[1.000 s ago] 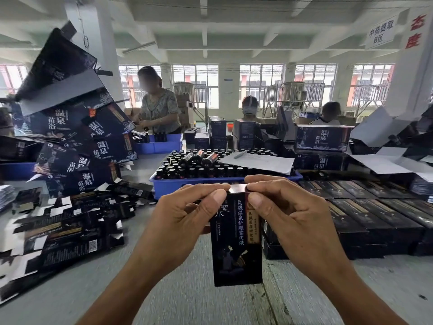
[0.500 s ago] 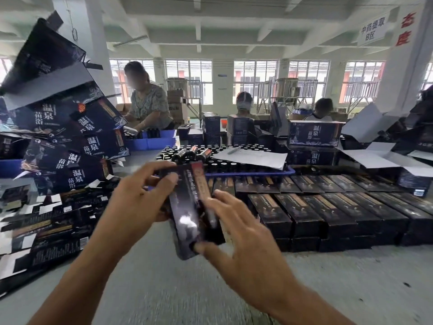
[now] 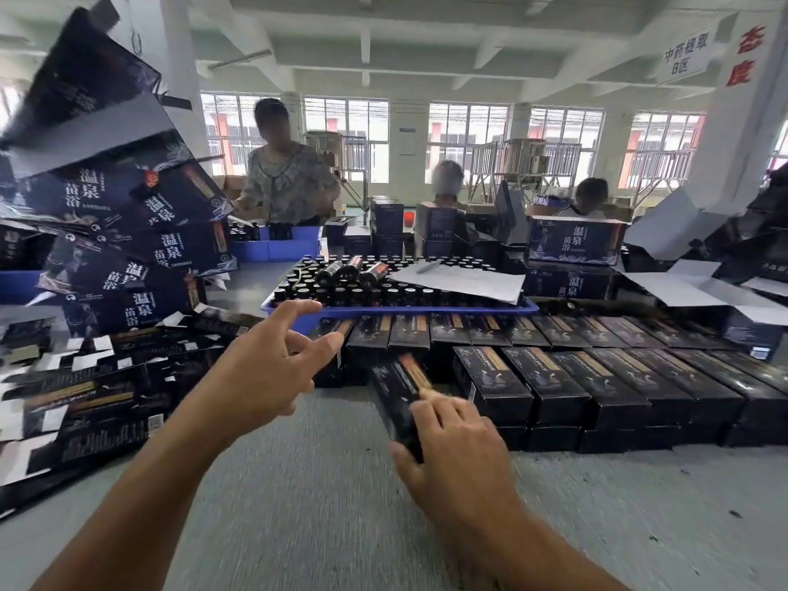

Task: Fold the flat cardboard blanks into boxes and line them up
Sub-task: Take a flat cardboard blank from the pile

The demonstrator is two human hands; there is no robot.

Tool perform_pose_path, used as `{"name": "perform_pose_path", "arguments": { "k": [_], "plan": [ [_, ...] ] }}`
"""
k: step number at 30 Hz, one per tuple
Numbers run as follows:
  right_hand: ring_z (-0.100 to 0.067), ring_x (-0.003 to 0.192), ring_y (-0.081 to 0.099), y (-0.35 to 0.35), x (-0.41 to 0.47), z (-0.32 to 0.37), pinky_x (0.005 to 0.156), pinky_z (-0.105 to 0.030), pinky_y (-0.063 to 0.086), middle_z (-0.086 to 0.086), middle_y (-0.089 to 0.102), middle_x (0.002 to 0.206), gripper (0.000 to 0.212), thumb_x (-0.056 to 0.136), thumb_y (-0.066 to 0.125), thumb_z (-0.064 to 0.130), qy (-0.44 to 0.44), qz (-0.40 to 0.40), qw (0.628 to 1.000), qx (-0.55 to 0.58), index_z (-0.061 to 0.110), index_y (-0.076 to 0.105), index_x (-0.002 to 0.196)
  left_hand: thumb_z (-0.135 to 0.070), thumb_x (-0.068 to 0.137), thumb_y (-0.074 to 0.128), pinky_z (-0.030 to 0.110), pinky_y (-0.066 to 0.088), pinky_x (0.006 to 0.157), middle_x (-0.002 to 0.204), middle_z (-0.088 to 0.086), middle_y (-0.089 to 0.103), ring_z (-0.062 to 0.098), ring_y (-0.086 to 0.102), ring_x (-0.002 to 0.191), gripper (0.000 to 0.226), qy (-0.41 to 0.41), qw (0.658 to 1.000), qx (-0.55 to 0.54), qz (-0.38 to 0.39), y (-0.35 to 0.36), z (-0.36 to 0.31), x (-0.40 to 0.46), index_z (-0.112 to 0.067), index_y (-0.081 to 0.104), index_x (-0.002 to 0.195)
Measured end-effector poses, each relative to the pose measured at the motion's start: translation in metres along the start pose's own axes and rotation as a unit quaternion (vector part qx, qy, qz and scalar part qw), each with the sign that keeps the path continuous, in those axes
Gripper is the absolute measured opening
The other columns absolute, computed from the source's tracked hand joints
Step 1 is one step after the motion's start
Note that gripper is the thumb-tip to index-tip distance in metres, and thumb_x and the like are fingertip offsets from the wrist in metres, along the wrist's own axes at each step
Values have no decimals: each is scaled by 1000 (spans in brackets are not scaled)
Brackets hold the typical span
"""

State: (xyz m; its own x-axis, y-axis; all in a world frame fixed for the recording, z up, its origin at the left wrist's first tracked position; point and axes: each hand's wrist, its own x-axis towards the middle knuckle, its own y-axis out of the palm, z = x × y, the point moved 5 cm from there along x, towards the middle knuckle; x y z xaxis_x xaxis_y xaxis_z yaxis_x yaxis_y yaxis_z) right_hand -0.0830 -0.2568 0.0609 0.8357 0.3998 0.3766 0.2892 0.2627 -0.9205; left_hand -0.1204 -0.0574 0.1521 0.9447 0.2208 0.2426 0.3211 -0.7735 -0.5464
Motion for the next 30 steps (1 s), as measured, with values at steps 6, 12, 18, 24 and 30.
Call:
{"name": "perform_pose_path", "arguments": {
  "k": [6, 12, 18, 24, 30],
  "plan": [
    [-26, 143, 33, 38, 10, -31, 109, -44, 35, 2, 47, 152, 42, 103, 49, 39, 27, 68, 995, -74, 22, 51, 141, -59, 83, 64, 33, 63, 64, 90, -14, 70, 6, 74, 76, 45, 20, 1000, -9, 17, -11, 2, 1, -46, 54, 125],
    [-32, 146, 27, 51, 12, -39, 113, -49, 33, -9, 29, 163, 60, 104, 46, 32, 61, 73, 988, -123, 11, 26, 156, -50, 88, 66, 32, 58, 64, 87, -15, 74, 9, 75, 76, 34, 13, 1000, -22, -8, -30, 6, 1, -40, 59, 120],
    [-32, 149, 20, 45, 7, -32, 116, -49, 29, -8, 16, 167, 65, 104, 45, 38, 43, 55, 990, -123, 16, 16, 159, -42, 92, 66, 29, 57, 62, 97, -4, 74, 10, 75, 74, 26, 13, 996, -44, -71, -62, 6, -3, -36, 63, 117],
    [-25, 90, 69, 34, -13, 9, 69, -38, 60, 0, 73, 107, 41, 69, 89, 21, -119, -50, 991, 35, 17, 75, 107, -37, 95, 67, 34, 59, 63, 91, -4, 74, 12, 74, 67, 18, 4, 961, -17, -277, -140, 38, -13, -31, 65, 113],
    [-29, 62, 70, 49, -14, 26, 49, -40, 59, -1, 75, 80, 43, 38, 101, 4, -193, -98, 975, 43, 15, 79, 73, -41, 91, 67, 52, 56, 89, 106, 11, 72, 35, 68, 99, 35, -108, 918, 148, -350, -194, 106, -20, -21, 66, 119]
  ]
}}
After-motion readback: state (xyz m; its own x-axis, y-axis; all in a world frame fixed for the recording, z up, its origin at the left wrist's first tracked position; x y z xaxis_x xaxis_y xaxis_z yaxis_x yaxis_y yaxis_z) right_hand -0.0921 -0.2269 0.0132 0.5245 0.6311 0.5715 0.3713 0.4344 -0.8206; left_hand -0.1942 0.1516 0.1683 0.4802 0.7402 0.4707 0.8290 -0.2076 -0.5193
